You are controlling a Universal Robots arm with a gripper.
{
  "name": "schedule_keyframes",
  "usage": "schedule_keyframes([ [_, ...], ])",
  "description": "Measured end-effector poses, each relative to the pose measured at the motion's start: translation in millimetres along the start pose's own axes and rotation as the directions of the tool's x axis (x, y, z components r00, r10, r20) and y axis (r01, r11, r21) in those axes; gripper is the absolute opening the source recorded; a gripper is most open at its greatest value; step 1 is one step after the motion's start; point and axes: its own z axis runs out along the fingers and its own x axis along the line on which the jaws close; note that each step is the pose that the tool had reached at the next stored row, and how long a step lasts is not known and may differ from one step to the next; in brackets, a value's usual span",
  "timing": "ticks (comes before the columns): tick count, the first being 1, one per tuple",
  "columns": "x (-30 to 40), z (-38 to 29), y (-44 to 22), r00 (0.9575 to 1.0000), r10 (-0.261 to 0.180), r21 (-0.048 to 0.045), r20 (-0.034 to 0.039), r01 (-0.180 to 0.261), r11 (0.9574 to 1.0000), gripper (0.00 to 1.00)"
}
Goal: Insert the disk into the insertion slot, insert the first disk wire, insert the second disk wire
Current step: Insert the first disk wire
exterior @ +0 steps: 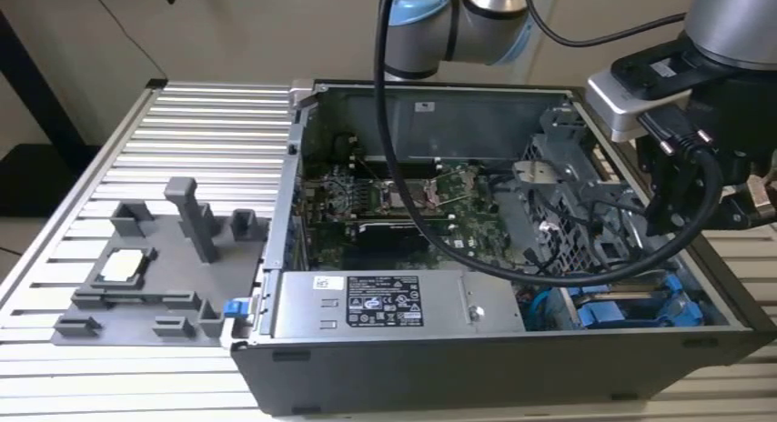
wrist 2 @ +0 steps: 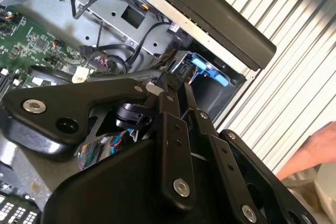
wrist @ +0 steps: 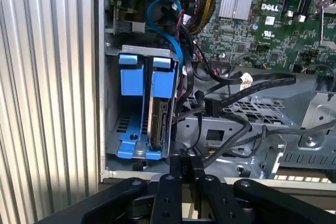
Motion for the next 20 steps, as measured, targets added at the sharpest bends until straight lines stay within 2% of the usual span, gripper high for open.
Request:
schedule_keyframes([
  [3, 0.0, 0.1, -0.4, 1.0000, 0.000, -0.0023, -0.0001, 0.000, 1.0000, 0.19],
  [5, 0.4, 0.9, -2.0, 1.0000, 0.001, -0.0111, 0.0002, -0.001, 0.9999, 0.19],
  [12, 3.5, 4.5, -9.6, 1.0000, 0.003, -0.0689, 0.0002, -0.003, 0.9976, 0.19],
  [20, 7.1, 8.5, -17.1, 1.0000, 0.007, -0.1314, -0.0019, -0.007, 0.9913, 0.19],
])
